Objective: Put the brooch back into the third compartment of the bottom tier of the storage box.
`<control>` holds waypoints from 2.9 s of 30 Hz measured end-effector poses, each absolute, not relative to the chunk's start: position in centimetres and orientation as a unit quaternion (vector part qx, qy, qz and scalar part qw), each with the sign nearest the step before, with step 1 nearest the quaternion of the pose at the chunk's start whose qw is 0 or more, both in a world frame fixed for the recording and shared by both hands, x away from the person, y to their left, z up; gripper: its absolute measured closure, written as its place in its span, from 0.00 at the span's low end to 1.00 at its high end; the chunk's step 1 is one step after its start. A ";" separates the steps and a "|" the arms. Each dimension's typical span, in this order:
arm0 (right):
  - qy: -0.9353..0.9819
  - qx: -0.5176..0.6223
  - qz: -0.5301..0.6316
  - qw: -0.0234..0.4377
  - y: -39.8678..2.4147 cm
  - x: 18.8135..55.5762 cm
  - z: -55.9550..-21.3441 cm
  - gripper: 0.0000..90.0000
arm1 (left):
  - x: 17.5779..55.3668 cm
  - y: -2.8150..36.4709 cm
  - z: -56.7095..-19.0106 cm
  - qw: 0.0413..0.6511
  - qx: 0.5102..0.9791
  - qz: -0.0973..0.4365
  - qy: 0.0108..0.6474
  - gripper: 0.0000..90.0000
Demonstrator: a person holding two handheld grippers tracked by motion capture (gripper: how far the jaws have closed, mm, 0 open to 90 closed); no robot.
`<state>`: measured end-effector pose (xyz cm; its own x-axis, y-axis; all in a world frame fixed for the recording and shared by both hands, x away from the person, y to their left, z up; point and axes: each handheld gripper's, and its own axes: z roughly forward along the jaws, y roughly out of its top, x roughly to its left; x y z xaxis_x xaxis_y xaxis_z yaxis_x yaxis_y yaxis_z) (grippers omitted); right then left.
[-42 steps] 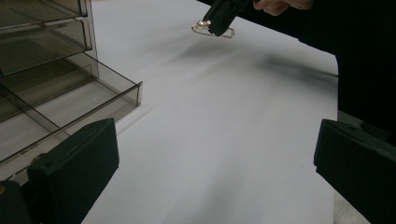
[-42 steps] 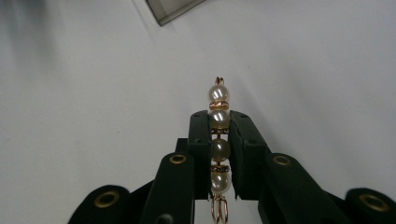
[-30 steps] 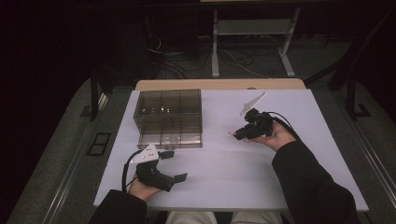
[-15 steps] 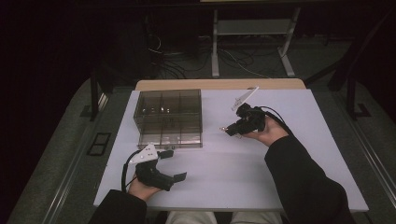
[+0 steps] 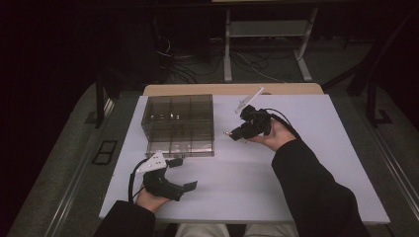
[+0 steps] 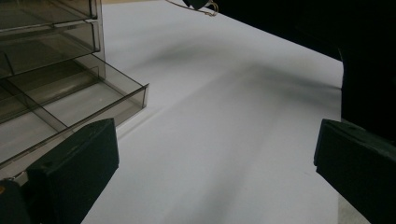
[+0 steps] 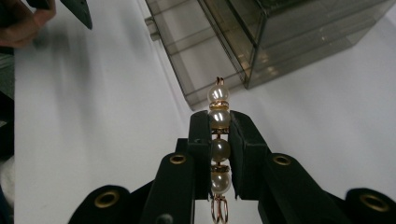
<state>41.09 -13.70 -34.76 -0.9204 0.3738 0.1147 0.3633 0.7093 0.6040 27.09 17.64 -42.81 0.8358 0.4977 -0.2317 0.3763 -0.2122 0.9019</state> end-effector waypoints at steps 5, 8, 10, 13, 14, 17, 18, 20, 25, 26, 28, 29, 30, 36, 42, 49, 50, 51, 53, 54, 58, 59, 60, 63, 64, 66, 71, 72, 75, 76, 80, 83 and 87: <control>0.924 0.191 0.330 0.007 -12.5 41.2 -34.3 0.87 | 27.1 17.7 -42.8 0.562 0.776 0.055 0.281 0.00; 0.925 0.188 0.330 0.006 -11.8 41.3 -34.1 0.87 | 27.1 17.7 -42.7 0.562 0.776 0.055 0.281 0.00; 0.926 0.186 0.330 0.005 -11.4 41.3 -34.0 0.87 | 27.1 17.7 -42.8 0.563 0.776 0.055 0.281 0.00; 0.926 0.184 0.330 0.005 -10.9 41.4 -33.9 0.87 | 27.1 17.7 -42.8 0.563 0.775 0.054 0.280 0.00; 0.926 0.184 0.330 0.004 -10.8 41.4 -33.9 0.87 | 27.1 17.7 -42.7 0.563 0.776 0.054 0.280 0.00; 0.927 0.179 0.329 0.006 -10.3 41.5 -33.8 0.87 | 27.1 17.7 -42.7 0.564 0.775 0.053 0.279 0.00; 0.927 0.181 0.329 0.005 -10.2 41.5 -33.7 0.87 | 27.1 17.7 -42.7 0.564 0.775 0.053 0.279 0.00; 0.927 0.177 0.329 0.007 -10.0 41.6 -33.7 0.87 | 27.1 17.7 -42.7 0.564 0.775 0.053 0.279 0.00; 0.928 0.175 0.329 0.009 -9.4 41.8 -33.5 0.87 | 27.0 17.7 -42.7 0.564 0.775 0.053 0.279 0.00; 0.928 0.176 0.328 0.010 -9.3 41.8 -33.5 0.87 | 27.0 17.7 -42.7 0.564 0.775 0.053 0.279 0.00; 0.929 0.176 0.326 0.011 -9.1 41.8 -33.4 0.87 | 27.0 17.7 -42.7 0.564 0.776 0.052 0.278 0.00; 0.929 0.177 0.325 0.014 -9.0 41.8 -33.4 0.87 | 27.0 17.7 -42.7 0.564 0.776 0.052 0.278 0.00; 0.929 0.176 0.324 0.014 -8.9 41.9 -33.4 0.87 | 27.0 17.7 -42.7 0.564 0.775 0.052 0.279 0.00; 0.930 0.176 0.322 0.016 -8.2 42.0 -33.5 0.87 | 27.1 17.7 -42.7 0.565 0.775 0.053 0.278 0.00; 0.932 0.173 0.318 0.018 -7.5 42.1 -33.6 0.87 | 27.1 17.7 -42.7 0.564 0.776 0.053 0.277 0.00; 0.931 0.170 0.321 0.018 -6.5 42.4 -34.1 0.87 | 27.1 17.7 -42.7 0.565 0.776 0.054 0.276 0.00; 0.930 0.172 0.324 0.017 -6.4 42.5 -34.1 0.87 | 27.1 17.7 -42.7 0.565 0.775 0.054 0.277 0.00; 0.930 0.172 0.324 0.016 -6.4 42.5 -34.2 0.87 | 27.1 17.7 -42.7 0.565 0.775 0.054 0.276 0.00; 0.930 0.173 0.324 0.016 -6.2 42.7 -34.4 0.87 | 27.1 17.7 -42.7 0.566 0.775 0.053 0.277 0.00; 0.930 0.173 0.324 0.016 -6.1 42.8 -34.6 0.87 | 27.1 17.7 -42.7 0.566 0.775 0.053 0.277 0.00; 0.930 0.176 0.322 0.013 -5.8 43.1 -35.1 0.87 | 27.1 17.8 -42.7 0.566 0.775 0.053 0.277 0.00; 0.931 0.176 0.321 0.015 -5.7 43.2 -35.3 0.87 | 27.1 17.8 -42.7 0.566 0.774 0.053 0.277 0.00; 0.931 0.177 0.320 0.013 -5.6 43.2 -35.3 0.87 | 27.1 17.8 -42.7 0.567 0.774 0.053 0.277 0.00; 0.931 0.178 0.318 0.011 -5.4 43.3 -35.8 0.87 | 27.0 17.7 -42.6 0.568 0.773 0.051 0.278 0.00; 0.931 0.180 0.318 0.012 -5.3 43.4 -35.9 0.87 | 27.0 17.7 -42.6 0.567 0.774 0.052 0.277 0.00; 0.931 0.180 0.316 0.010 -5.2 43.5 -36.2 0.87 | 27.0 17.7 -42.6 0.567 0.774 0.052 0.276 0.00; 0.930 0.184 0.317 0.009 -4.9 43.7 -36.7 0.87 | 27.1 17.8 -42.6 0.568 0.774 0.054 0.275 0.00; 0.930 0.186 0.316 0.008 -4.8 43.7 -36.8 0.87 | 27.1 17.8 -42.6 0.568 0.774 0.053 0.274 0.00; 0.930 0.187 0.315 0.008 -4.6 43.7 -37.1 0.87 | 27.0 17.7 -42.6 0.568 0.774 0.053 0.275 0.00; 0.931 0.186 0.315 0.007 -4.5 43.7 -37.2 0.87 | 27.1 17.7 -42.6 0.568 0.774 0.053 0.275 0.00; 0.931 0.186 0.313 0.005 -4.2 43.7 -37.6 0.87 | 27.0 17.7 -42.6 0.569 0.773 0.052 0.276 0.00; 0.932 0.188 0.310 0.004 -4.0 43.7 -37.9 0.87 | 27.0 17.7 -42.6 0.569 0.773 0.052 0.275 0.00; 0.932 0.190 0.310 0.001 -3.7 43.8 -38.3 0.87 | 27.0 17.7 -42.6 0.570 0.773 0.050 0.276 0.00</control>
